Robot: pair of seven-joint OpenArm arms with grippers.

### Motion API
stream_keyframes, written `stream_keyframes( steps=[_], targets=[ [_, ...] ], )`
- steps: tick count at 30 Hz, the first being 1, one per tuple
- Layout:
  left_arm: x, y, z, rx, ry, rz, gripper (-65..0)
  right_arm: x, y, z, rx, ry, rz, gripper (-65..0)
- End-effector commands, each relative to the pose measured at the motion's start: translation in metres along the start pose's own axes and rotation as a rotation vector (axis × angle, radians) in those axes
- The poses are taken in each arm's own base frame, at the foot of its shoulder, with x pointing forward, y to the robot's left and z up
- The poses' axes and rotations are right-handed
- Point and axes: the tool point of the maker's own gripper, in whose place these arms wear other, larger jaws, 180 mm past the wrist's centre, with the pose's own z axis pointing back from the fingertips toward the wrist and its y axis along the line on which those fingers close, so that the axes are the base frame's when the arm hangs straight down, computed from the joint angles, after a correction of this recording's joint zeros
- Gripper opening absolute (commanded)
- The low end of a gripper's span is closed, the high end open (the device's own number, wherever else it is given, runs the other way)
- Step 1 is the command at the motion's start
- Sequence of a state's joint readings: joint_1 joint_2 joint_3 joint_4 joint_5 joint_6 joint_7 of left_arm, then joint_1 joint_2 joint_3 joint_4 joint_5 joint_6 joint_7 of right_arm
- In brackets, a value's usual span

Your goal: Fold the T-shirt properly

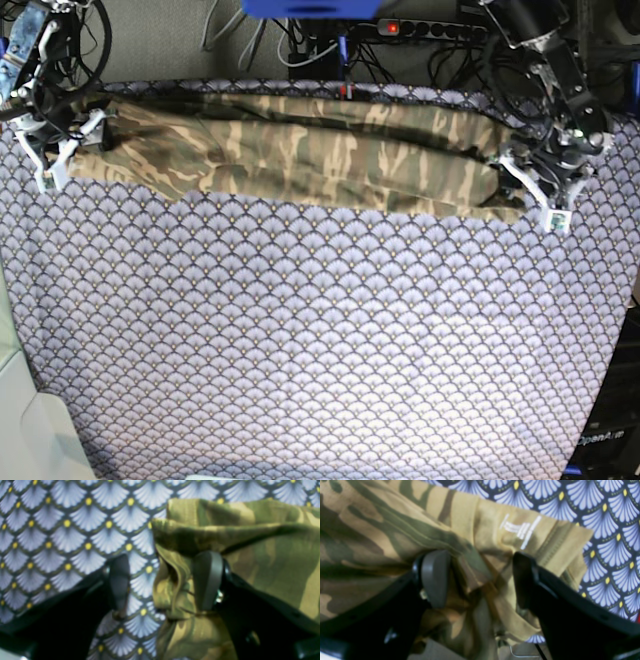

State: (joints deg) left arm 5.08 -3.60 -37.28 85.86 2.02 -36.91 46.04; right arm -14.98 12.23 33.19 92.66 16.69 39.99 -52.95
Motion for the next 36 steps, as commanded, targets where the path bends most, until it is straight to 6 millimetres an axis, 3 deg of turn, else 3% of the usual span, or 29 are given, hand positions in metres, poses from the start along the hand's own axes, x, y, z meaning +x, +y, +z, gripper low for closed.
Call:
stream_keyframes(
  steps=[1, 7, 15, 23, 26, 28, 32, 36],
  targets=[
    [-0.007, -0.006, -0.001, -0.017, 0.034, -0.015, -24.3, 0.009, -0.002, 0.003, -0.004, -0.027, 0.018, -24.6],
    [-0.009, -0.027, -0.004, -0.052, 0.028, 0.012, -24.3, 0.009, 0.001, 0.001, 0.004, -0.026, 0.019, -24.6],
    [-0.014, -0.020, -0.001, -0.037, 0.036, 0.009, -24.5, 0.010, 0.001, 0.002, 0.002, -0.027, 0.020, -24.6],
    [0.007, 0.001, 0.021, 0.035, -0.021, -0.052, -24.3, 0.018, 0.001, 0.000, 0.004, -0.044, 0.020, -24.6],
    [0.003, 0.016, 0.027, 0.067, 0.005, -0.029, -24.2, 0.018, 0.005, -0.001, 0.012, -0.042, 0.027, -24.6],
    [0.012, 0.026, 0.029, 0.086, -0.008, -0.015, -24.2, 0.019, 0.010, -0.003, 0.027, -0.038, 0.044, -24.6],
    [0.006, 0.056, 0.040, 0.159, 0.046, 0.070, -24.2, 0.018, 0.019, -0.007, 0.049, -0.030, 0.060, -24.6],
    [-0.004, 0.065, 0.045, 0.179, 0.088, 0.111, -24.2, 0.018, 0.020, -0.007, 0.050, -0.029, 0.059, -24.6]
  ],
)
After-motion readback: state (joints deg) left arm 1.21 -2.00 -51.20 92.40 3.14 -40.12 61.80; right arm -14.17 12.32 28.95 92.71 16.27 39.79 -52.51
